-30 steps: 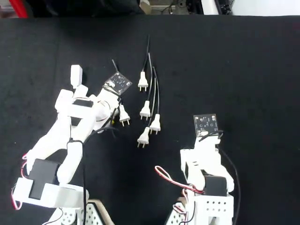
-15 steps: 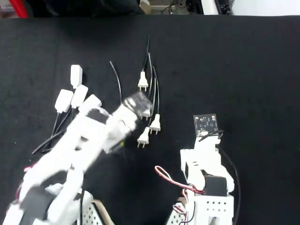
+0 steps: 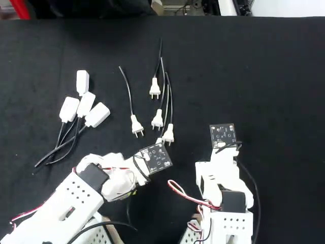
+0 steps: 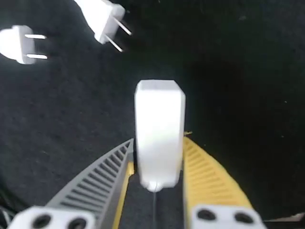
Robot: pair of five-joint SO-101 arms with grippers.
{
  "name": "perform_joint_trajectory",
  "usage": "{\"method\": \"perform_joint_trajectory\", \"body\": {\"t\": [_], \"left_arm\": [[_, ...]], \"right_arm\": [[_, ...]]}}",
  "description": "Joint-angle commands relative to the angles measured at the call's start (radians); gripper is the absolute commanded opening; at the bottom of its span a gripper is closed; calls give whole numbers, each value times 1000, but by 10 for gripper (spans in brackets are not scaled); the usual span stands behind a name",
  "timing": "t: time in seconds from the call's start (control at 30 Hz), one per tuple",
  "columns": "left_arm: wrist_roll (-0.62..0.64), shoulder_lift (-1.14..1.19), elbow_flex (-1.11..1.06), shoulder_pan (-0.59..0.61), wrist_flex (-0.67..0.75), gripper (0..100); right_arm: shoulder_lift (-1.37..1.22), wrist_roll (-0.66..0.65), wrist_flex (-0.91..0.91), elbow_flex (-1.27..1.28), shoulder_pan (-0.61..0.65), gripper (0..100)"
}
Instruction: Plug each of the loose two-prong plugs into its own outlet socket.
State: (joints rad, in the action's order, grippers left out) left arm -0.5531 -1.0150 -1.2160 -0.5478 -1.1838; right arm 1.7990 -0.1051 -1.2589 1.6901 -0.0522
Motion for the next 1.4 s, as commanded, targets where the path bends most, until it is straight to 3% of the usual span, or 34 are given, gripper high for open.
{"method": "perform_joint_trajectory", "body": {"t": [0.0,0.33,0.5,0.63,0.77,0.93,1.1,1.37], "left_arm": [[-123,-15,7,16,-18,205],[-203,-23,28,73,-12,236],[-204,-28,186,160,-170,232],[-9,-114,291,211,-255,231],[227,-305,302,367,-273,231],[247,-578,225,725,-224,231],[247,-795,-58,952,-118,231],[305,-789,-315,969,86,231]], "right_arm": [[12,8,-5,-2,6,31],[12,8,-5,-2,6,31],[12,8,-5,-2,6,31],[12,8,-5,-2,6,31],[12,6,-5,-2,5,31],[13,9,-3,-2,8,31],[12,3,-3,-2,2,31],[10,6,184,-36,55,32]]}}
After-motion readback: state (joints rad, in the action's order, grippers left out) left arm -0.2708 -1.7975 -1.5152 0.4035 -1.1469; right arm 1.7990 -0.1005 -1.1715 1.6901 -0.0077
